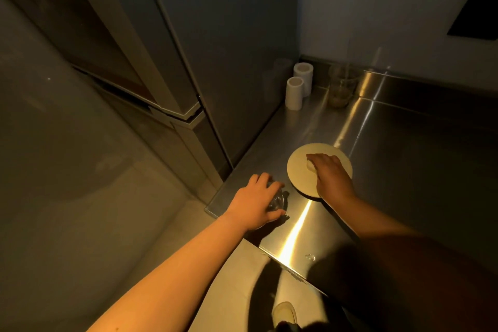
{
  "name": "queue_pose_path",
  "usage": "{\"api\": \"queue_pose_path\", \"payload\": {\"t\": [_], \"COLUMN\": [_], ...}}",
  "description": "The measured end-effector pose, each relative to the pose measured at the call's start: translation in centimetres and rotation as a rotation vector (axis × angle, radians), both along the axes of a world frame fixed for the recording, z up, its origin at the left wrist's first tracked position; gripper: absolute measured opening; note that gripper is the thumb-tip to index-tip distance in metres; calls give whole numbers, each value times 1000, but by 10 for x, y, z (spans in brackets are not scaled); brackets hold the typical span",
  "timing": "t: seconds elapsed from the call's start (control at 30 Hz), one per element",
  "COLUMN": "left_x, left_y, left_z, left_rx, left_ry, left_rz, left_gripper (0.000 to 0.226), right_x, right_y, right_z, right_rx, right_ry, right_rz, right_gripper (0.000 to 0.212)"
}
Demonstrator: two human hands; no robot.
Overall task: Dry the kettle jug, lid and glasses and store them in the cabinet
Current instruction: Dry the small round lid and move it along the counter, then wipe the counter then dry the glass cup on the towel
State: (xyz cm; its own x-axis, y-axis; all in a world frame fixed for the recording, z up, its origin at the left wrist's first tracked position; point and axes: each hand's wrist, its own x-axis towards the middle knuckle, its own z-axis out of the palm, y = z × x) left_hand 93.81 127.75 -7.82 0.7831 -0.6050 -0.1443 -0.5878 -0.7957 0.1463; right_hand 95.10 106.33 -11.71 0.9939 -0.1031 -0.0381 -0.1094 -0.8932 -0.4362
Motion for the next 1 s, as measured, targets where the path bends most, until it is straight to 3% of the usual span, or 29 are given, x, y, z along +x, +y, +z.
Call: {"api": "queue_pose_path", "payload": {"t": [0.83,1.0], "left_x": [-7,-22], "left_y": [-14,-27], "left_z": [-14,-11], "left_rx": [86,190], "left_ry": [-15,-184], "left_rz": [48,-75], "left_gripper": [68,76], "right_x": [-7,-35], "right_y": [-9,-27], "right_z": [-36,-32], "right_rx": [-36,10], "right_ry": [85,-23], "right_rz": [72,43], "right_gripper": [80,56]}}
